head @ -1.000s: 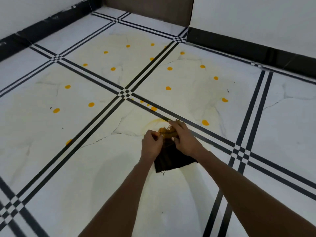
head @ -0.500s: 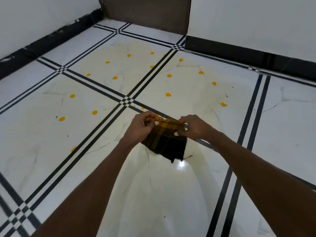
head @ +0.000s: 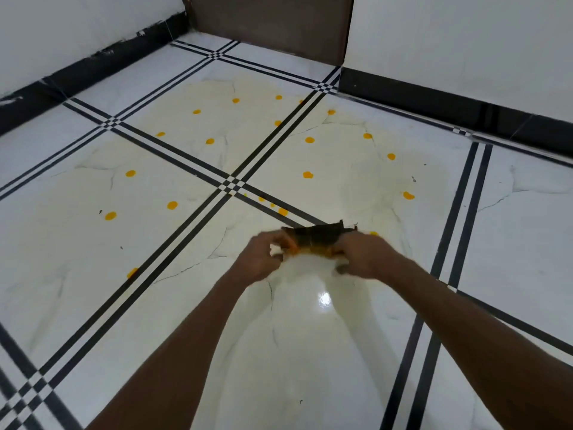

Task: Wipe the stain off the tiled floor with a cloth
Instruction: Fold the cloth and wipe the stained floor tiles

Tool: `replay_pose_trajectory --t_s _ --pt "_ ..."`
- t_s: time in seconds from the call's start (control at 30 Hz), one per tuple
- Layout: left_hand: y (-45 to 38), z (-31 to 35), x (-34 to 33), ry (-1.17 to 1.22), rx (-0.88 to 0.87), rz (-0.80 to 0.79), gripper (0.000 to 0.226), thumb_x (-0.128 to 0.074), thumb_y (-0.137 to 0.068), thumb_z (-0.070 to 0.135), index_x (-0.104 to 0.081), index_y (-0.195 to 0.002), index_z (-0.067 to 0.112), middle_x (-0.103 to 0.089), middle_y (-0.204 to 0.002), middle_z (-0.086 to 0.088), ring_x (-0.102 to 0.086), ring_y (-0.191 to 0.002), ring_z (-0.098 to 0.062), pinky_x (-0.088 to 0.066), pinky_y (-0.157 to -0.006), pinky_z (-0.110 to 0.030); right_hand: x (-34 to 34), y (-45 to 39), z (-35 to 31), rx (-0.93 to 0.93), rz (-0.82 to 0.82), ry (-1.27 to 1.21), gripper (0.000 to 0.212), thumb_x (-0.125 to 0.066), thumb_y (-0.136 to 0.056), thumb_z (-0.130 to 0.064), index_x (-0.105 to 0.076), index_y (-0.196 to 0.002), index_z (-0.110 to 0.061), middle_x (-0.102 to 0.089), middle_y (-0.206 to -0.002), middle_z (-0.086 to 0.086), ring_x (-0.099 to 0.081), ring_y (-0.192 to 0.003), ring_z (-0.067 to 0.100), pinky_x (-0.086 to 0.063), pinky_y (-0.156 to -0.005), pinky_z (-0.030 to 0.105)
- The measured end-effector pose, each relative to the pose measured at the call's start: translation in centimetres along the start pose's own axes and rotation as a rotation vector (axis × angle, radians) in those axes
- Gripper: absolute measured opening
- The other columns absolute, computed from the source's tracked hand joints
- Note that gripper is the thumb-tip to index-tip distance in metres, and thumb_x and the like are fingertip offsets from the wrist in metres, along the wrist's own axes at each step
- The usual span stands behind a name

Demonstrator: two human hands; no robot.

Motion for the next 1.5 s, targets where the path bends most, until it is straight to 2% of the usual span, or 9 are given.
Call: replay_pose_trajectory --t_s 0.1,0.2,0.3,0.43,0.57,0.8,1.0,1.33,1.5 --pt "1.2 -3.8 -1.6 -0.120 0.115 -0.062 0.040 -0.060 -0.088 -0.013 -0.071 -0.108 0.020 -0.068 -0.122 -0.001 -0.061 -0.117 -0.016 -0.048 -0.093 -0.024 -4.1 0.1 -0.7 -0.023 -0.206 -0.159 0.039 -0.071 -0.092 -0.053 -0.075 -0.107 -0.017 -0.067 -0.092 -0.002 -0.066 -0.087 0.017 -0.052 -0.076 0.028" --pt "1.1 -6.1 -1.0 -0.165 0.162 0.016 0.032 -0.059 -0.090 -0.011 -0.071 -0.110 0.012 -0.070 -0.117 -0.004 -0.062 -0.103 -0.013 -0.044 -0.083 -0.004 -4.9 -1.2 -1.0 -0.072 0.027 -0.244 0.034 -0.060 -0.100 -0.051 -0.073 -0.103 -0.019 -0.067 -0.096 -0.002 -0.066 -0.091 0.015 -0.049 -0.075 0.025" --pt "0.3 -7.4 0.2 -0.172 0.197 0.101 0.022 -0.061 -0.093 -0.001 -0.070 -0.110 0.010 -0.071 -0.115 -0.005 -0.065 -0.104 -0.018 -0.049 -0.092 -0.018 -4.7 -2.7 -1.8 -0.071 0.188 -0.242 0.036 -0.057 -0.103 -0.042 -0.065 -0.131 -0.020 -0.059 -0.130 0.001 -0.057 -0.124 0.019 -0.053 -0.100 0.035" --pt "0.5 -7.2 0.8 -0.176 0.243 0.151 0.021 -0.063 -0.095 0.006 -0.067 -0.115 0.010 -0.066 -0.119 -0.007 -0.061 -0.112 -0.024 -0.047 -0.094 -0.027 -6.0 -4.5 -3.1 -0.037 0.080 -0.200 0.060 -0.044 -0.107 -0.050 -0.035 -0.161 -0.026 -0.024 -0.172 0.006 -0.015 -0.161 0.028 -0.020 -0.130 0.052" --pt "0.1 -8.3 1.2 -0.295 0.233 0.207 0.024 -0.061 -0.094 0.004 -0.067 -0.117 0.010 -0.062 -0.124 -0.008 -0.053 -0.116 -0.027 -0.046 -0.095 -0.031 -9.4 -5.3 -4.0 -0.046 0.120 -0.104 0.073 -0.012 -0.102 -0.067 -0.003 -0.167 -0.033 0.006 -0.176 0.000 0.012 -0.163 0.026 -0.001 -0.127 0.068" --pt "-6.8 -13.7 4.0 -0.618 0.080 0.471 0.036 -0.050 -0.096 0.019 -0.059 -0.130 0.012 -0.056 -0.135 -0.015 -0.052 -0.120 -0.040 -0.048 -0.099 -0.052 -8.5 -13.2 -0.2 -0.065 0.433 -0.004 0.066 -0.028 -0.105 -0.063 -0.020 -0.165 -0.038 -0.015 -0.175 -0.003 -0.005 -0.164 0.024 0.001 -0.122 0.075" --pt "-7.9 -14.8 2.5 -0.649 0.121 0.489 0.053 -0.027 -0.107 0.036 -0.038 -0.157 0.020 -0.028 -0.169 -0.005 -0.019 -0.158 -0.027 -0.016 -0.130 -0.049 -2.4 -26.8 2.3 -0.238 0.413 -0.038 0.071 -0.014 -0.102 -0.065 -0.023 -0.165 -0.033 -0.018 -0.175 0.006 -0.009 -0.163 0.032 0.002 -0.120 0.078" --pt "-8.3 -14.6 3.1 -0.606 0.152 0.441 0.055 -0.023 -0.109 0.035 -0.025 -0.162 0.024 -0.014 -0.173 0.000 -0.004 -0.161 -0.017 -0.014 -0.130 -0.049 -5.5 -19.5 -4.4 0.420 0.266 0.116 0.064 -0.021 -0.108 -0.062 -0.006 -0.166 -0.040 0.002 -0.176 -0.007 0.008 -0.163 0.019 0.006 -0.130 0.058" --pt "-8.3 -15.2 2.8 -0.605 0.187 0.449 0.060 -0.020 -0.109 0.038 -0.013 -0.164 0.017 -0.009 -0.173 -0.001 -0.002 -0.161 -0.016 -0.010 -0.131 -0.045 -1.0 -27.2 1.4 0.056 0.438 0.038 0.063 -0.020 -0.106 -0.059 -0.021 -0.165 -0.037 -0.018 -0.175 0.001 -0.012 -0.163 0.027 -0.012 -0.125 0.069"
Point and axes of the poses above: each hand's wrist, its own y-axis away from the middle knuckle, its own x-axis out of the back of the hand, z = x × y, the point moved 2 cm from there along -y, towards the middle knuckle
